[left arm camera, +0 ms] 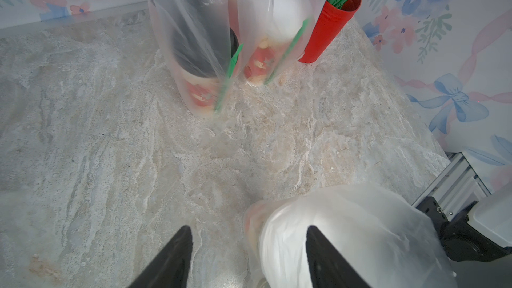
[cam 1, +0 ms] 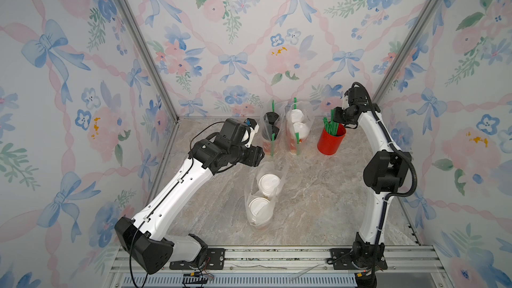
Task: Pack milk tea into plastic carrier bags
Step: Pick up the straw from the container.
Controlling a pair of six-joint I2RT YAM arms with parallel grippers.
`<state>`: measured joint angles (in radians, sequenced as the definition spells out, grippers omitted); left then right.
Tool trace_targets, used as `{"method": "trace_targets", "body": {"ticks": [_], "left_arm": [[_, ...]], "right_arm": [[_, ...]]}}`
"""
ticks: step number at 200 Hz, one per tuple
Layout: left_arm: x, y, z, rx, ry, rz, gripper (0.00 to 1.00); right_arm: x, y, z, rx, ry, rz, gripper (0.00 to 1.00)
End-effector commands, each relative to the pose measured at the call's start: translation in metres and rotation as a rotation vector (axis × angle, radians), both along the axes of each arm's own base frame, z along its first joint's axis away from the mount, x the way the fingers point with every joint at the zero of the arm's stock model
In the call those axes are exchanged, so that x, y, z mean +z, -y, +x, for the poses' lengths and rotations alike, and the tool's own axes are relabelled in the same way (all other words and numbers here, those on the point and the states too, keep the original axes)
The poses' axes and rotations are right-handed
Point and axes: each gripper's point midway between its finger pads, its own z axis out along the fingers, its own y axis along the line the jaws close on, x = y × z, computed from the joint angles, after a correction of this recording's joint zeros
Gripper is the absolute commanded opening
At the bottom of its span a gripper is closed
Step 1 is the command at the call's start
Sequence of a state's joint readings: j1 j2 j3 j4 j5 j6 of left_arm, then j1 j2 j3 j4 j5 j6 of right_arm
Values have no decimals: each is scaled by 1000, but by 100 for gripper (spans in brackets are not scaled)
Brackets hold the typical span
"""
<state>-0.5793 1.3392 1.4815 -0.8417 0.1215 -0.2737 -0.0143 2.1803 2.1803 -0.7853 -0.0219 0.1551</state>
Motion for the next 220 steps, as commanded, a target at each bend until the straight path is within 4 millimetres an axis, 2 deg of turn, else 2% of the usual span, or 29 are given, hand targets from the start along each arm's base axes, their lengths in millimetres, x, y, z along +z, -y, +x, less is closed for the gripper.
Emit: {"method": "trace_targets", "body": {"ticks": [1, 50, 89, 119, 145, 220], "left_arm": [[6, 1, 2, 11, -5, -27, 66], [6, 1, 2, 12, -10, -33, 66], [6, 1, 1, 12, -11, -35, 66], [7, -1, 0, 16, -9, -37, 66], [8, 0, 0, 15, -9, -41, 66], [11, 0, -2, 12, -5, -50, 66]], "right_arm": [[0, 1, 3, 16, -5, 15, 20], [1, -5, 9, 40, 6, 35, 24], [-5, -8, 12, 52, -5, 53, 18], [-5, -6, 13, 45, -4, 44, 24], [-2, -5, 13, 43, -1, 34, 18], [42, -7, -9, 42, 46, -69, 13]]}}
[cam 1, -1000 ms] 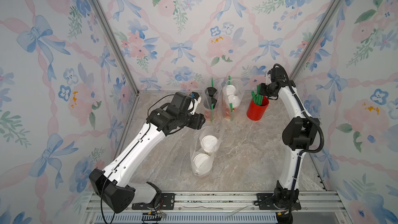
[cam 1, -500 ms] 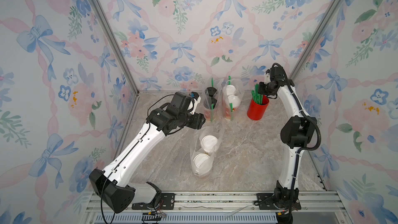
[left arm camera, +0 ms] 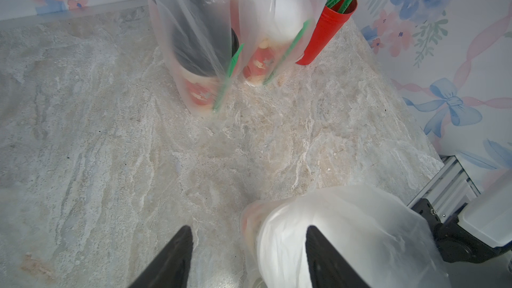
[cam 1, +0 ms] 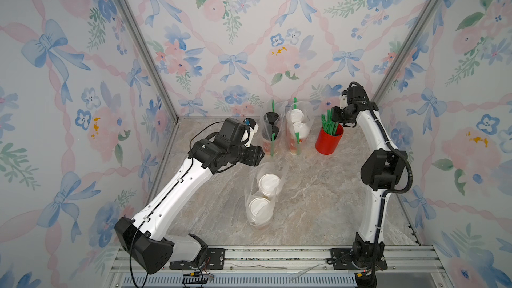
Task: Pack milk tea into plastic carrier bags
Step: Pick up the straw from the container.
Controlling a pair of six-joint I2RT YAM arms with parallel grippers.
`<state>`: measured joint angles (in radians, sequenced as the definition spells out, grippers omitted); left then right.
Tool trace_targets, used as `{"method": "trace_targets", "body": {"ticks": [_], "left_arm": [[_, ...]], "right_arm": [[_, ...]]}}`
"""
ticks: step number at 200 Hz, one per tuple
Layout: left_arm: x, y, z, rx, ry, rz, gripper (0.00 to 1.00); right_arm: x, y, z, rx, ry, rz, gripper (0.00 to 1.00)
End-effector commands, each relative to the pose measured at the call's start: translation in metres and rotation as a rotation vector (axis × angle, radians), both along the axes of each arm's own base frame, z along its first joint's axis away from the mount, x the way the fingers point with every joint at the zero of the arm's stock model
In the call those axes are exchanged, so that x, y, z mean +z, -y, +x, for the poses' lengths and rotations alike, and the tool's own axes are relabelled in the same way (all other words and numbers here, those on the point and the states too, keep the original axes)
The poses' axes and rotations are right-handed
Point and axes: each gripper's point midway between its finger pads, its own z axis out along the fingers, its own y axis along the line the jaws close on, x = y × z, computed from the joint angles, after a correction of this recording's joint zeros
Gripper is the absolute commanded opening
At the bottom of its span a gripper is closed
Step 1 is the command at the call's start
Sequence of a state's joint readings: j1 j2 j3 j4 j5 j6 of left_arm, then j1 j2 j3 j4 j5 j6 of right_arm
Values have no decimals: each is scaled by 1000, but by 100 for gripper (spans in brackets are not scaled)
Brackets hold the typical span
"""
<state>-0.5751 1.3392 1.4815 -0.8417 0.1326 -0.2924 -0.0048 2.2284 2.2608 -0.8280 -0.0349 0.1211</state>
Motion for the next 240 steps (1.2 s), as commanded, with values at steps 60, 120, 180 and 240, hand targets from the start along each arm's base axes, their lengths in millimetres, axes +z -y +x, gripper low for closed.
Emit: {"method": "trace_targets", "body": {"ticks": [60, 120, 180, 240], "left_arm": [[13, -1, -3, 0, 14, -38, 66], [11, 0, -4, -3, 6, -41, 66], [13, 2, -2, -7, 8, -42, 67], [16, 3, -2, -13, 15, -44, 67]], "right_arm": [[68, -2, -28, -1, 93, -68, 12], [96, -3, -38, 5, 150, -95, 11], [130, -11, -46, 59, 263, -104, 9], [192, -20, -75, 119, 479, -134, 6]]}}
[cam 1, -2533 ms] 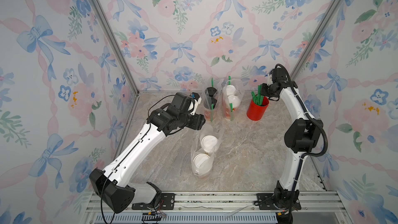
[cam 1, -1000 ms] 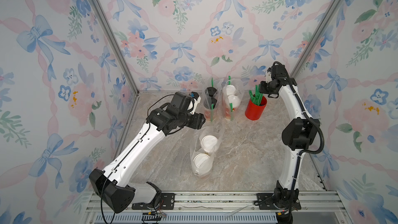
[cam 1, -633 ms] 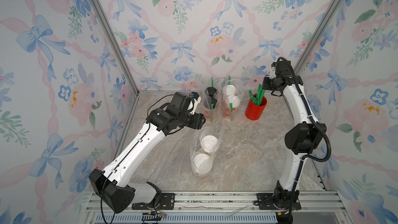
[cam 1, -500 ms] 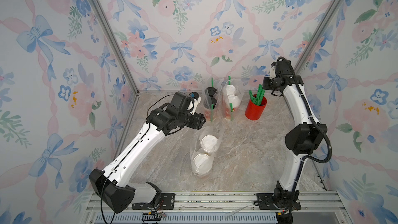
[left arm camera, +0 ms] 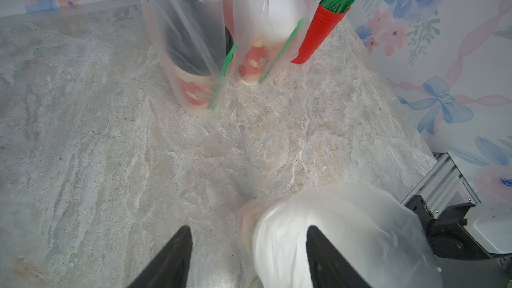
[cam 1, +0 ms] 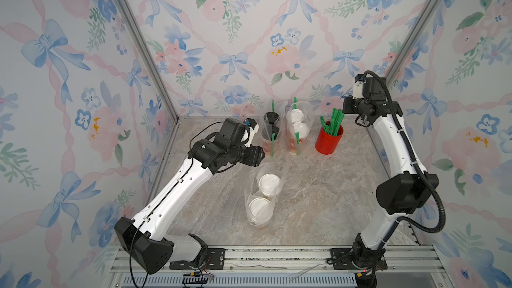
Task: Pack milk tea into plastic carrier bags
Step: Pick up the straw from the container, then place the straw in the plastic carrier bag.
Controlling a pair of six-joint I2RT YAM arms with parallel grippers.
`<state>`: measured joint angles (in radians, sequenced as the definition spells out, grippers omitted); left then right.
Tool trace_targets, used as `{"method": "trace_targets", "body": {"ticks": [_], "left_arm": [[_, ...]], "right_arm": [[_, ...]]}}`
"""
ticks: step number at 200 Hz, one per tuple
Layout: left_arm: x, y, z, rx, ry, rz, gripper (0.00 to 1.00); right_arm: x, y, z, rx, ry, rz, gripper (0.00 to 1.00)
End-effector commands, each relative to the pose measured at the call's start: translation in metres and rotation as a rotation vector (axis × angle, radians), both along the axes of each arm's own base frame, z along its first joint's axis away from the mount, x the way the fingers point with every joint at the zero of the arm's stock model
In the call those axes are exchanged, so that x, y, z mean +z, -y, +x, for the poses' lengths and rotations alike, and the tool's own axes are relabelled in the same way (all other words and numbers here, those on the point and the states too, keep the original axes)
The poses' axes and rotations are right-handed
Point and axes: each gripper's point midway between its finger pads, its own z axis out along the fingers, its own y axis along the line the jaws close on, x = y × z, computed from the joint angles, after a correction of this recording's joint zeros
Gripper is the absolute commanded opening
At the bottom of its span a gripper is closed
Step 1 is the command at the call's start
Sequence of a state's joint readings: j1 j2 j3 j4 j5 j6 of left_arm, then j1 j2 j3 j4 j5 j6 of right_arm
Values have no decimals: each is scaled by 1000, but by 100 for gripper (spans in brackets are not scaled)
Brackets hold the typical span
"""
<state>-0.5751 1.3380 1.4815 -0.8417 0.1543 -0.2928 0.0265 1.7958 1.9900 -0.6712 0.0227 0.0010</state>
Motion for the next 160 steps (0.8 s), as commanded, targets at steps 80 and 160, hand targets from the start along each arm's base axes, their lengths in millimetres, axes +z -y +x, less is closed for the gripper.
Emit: {"method": "trace_targets", "body": {"ticks": [80, 160], "left_arm": [[17, 0, -1, -4, 29, -35, 67], [15, 3, -5, -28, 18, -45, 61]], "right_arm": [[148, -50, -81, 245, 407, 130, 6], [171, -170, -183, 738, 369, 344, 6]]}}
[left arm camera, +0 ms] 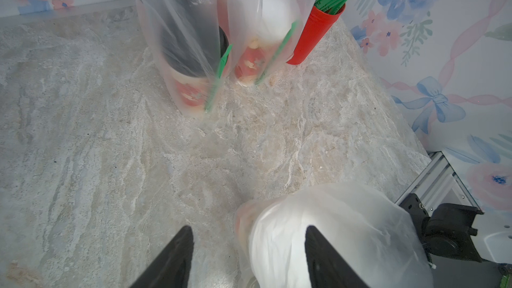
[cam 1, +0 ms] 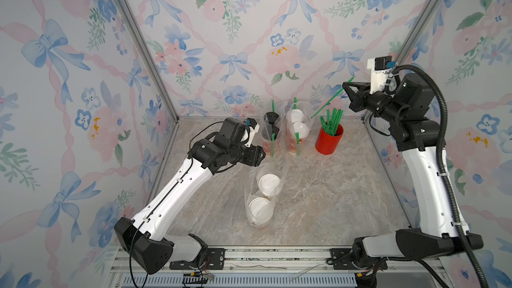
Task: Pack milk tea into plastic carrier bags
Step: Place the straw in the plastic carrier bag.
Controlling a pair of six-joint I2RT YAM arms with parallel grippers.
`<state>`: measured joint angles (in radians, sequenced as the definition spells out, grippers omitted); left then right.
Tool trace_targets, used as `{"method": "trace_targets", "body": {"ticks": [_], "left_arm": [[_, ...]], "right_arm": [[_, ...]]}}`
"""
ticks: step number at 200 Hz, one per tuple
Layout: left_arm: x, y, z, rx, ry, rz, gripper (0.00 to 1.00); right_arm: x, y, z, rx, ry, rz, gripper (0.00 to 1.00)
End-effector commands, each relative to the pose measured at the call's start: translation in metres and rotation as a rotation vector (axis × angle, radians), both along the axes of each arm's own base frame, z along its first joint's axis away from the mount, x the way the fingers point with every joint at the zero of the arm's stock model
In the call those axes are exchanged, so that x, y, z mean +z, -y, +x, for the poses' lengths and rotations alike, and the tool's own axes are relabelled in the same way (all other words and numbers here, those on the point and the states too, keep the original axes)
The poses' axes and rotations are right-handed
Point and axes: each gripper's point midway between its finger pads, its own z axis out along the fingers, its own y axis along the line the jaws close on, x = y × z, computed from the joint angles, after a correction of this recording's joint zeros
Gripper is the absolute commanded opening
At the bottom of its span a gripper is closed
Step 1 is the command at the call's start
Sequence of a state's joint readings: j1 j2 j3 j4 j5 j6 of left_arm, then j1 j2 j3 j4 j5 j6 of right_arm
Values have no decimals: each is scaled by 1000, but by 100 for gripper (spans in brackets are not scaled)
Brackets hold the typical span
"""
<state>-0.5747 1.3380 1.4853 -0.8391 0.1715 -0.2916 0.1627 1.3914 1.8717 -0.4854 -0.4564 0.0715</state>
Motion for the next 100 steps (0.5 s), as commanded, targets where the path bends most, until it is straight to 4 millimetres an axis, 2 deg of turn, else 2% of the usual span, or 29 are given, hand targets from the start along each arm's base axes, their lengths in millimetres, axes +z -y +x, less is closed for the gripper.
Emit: {"method": "trace_targets", "body": {"ticks": [1, 30, 55, 82, 100], "left_arm": [[13, 1, -4, -17, 17, -32, 61], [13, 6, -7, -47, 7, -52, 58], [15, 13, -15, -116, 8, -73, 64], [27, 15, -31, -204, 51, -93, 73], [29, 11, -39, -239, 83, -82, 77]], "right_arm": [[-2, -43, -41, 191, -47, 27, 6], [-11, -80, -76, 318, -116, 28, 6], [-18, -107, -106, 423, -149, 25, 6], [-28, -122, -131, 491, -187, 3, 6], [-38, -127, -137, 502, -213, -7, 6]]}}
